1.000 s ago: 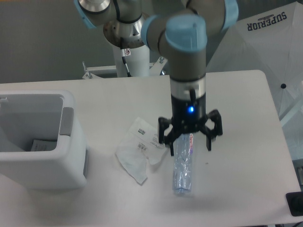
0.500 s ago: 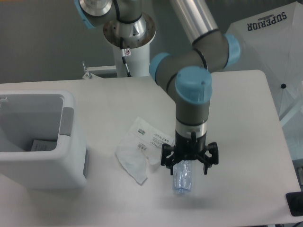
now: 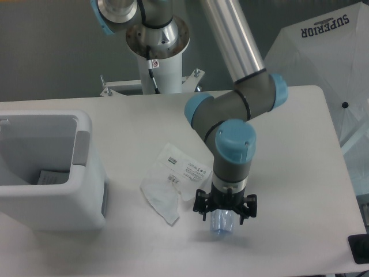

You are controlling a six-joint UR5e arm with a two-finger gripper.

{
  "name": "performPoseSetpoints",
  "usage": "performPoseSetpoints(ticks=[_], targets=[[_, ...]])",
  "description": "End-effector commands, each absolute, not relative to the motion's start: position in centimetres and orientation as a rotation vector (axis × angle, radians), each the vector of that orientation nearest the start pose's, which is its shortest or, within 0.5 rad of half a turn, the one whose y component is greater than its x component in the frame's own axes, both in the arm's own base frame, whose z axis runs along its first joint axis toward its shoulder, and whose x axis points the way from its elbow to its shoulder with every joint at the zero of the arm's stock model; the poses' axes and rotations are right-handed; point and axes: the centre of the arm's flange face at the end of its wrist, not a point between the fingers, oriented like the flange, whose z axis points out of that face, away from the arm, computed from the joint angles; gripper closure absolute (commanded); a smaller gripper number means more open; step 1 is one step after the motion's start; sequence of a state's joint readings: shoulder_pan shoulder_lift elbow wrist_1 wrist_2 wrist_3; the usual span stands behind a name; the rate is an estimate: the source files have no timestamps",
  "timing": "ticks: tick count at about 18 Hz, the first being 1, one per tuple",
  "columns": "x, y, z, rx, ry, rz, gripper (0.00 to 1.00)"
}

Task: Place the trash in the trash can
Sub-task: 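Close the gripper on the bottle's end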

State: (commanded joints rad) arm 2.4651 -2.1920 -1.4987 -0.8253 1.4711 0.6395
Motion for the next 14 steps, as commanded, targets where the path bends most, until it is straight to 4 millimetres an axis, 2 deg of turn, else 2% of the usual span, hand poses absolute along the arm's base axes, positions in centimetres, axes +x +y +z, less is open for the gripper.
performPoseSetpoints(ticks=[2, 14], targets=[[-45.9, 55.2, 21.6, -2.92, -0.324, 0.091, 0.0], [-46.6, 55.0, 19.5, -2.98, -0.338, 0.136, 0.0]])
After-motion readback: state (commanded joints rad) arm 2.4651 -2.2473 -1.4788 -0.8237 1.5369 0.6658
